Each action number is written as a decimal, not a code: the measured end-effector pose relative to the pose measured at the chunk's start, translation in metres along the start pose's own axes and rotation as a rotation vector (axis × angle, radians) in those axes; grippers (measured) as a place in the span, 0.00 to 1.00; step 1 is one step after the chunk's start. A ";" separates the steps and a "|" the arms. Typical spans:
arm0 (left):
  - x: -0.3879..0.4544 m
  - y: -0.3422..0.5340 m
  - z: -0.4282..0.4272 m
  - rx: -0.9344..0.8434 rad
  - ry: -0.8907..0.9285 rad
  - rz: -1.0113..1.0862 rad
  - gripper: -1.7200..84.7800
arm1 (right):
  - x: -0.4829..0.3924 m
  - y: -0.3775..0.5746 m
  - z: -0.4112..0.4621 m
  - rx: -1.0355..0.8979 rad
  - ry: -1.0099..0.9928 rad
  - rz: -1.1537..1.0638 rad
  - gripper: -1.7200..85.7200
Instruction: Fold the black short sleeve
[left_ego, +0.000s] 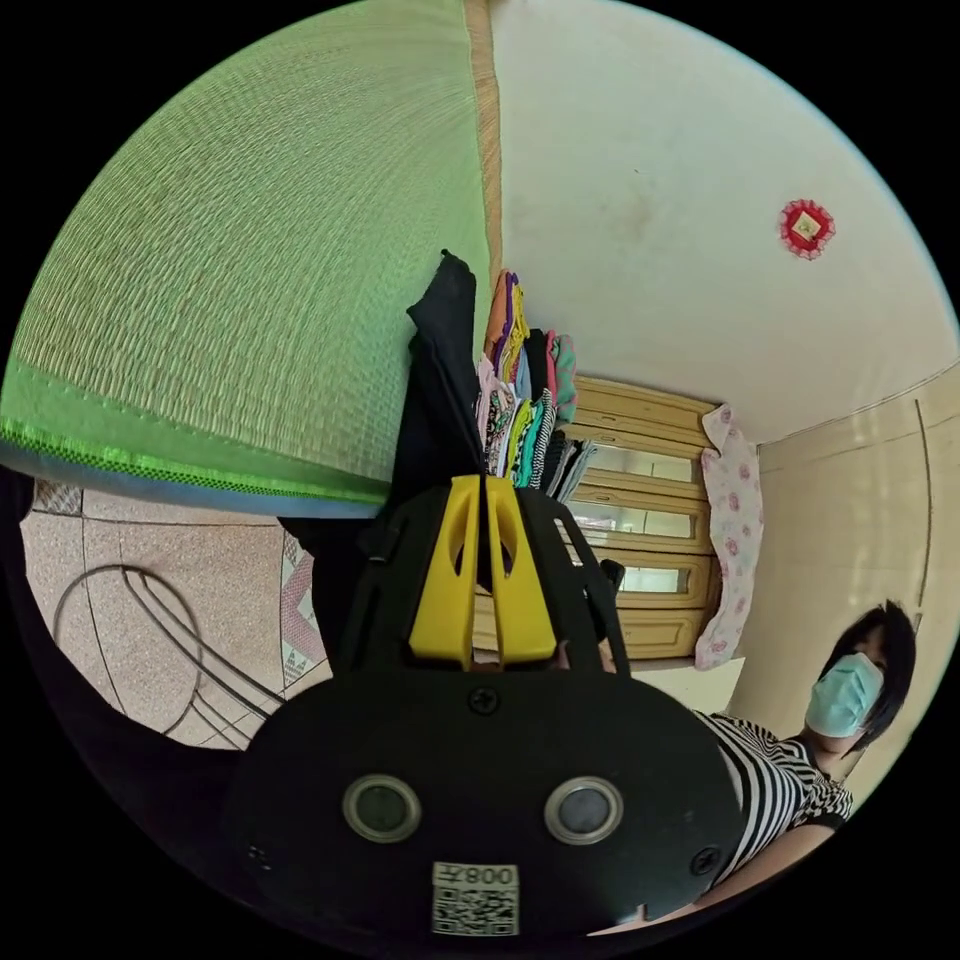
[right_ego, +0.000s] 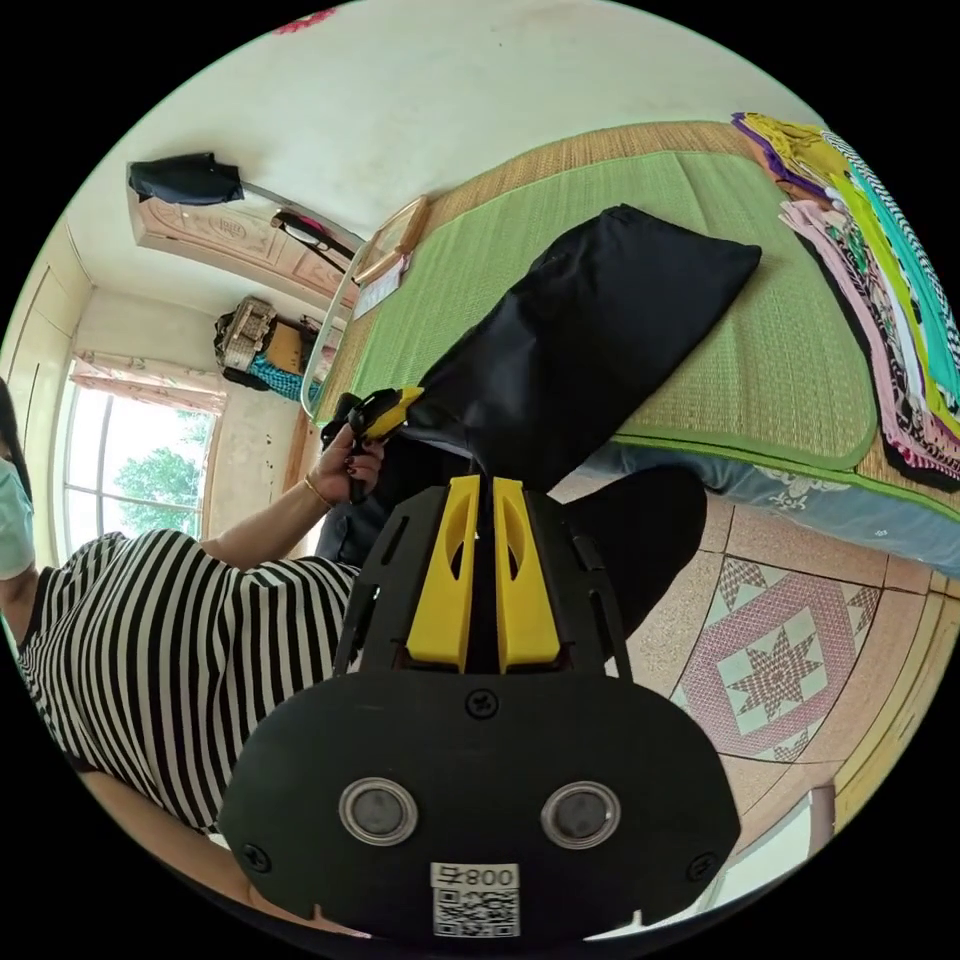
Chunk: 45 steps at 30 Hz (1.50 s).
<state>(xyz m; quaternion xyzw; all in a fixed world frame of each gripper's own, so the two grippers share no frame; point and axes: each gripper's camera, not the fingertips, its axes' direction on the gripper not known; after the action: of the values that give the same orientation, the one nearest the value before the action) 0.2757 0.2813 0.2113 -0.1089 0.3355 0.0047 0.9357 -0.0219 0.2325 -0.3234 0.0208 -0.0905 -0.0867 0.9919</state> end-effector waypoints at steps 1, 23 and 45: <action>0.007 -0.001 0.003 -0.011 -0.004 0.017 0.03 | 0.001 -0.002 -0.004 0.037 -0.018 0.003 0.06; 0.196 -0.016 0.121 -0.398 -0.310 0.434 0.03 | -0.018 -0.133 0.106 -0.212 0.039 -0.105 0.12; 0.253 -0.168 0.089 -0.269 -0.492 0.352 0.10 | 0.099 -0.092 0.060 -0.090 -0.117 -0.042 0.03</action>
<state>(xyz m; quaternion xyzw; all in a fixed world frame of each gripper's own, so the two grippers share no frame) 0.5409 0.1191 0.1528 -0.1675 0.1093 0.2370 0.9507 0.0473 0.1232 -0.2522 -0.0269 -0.1439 -0.1125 0.9828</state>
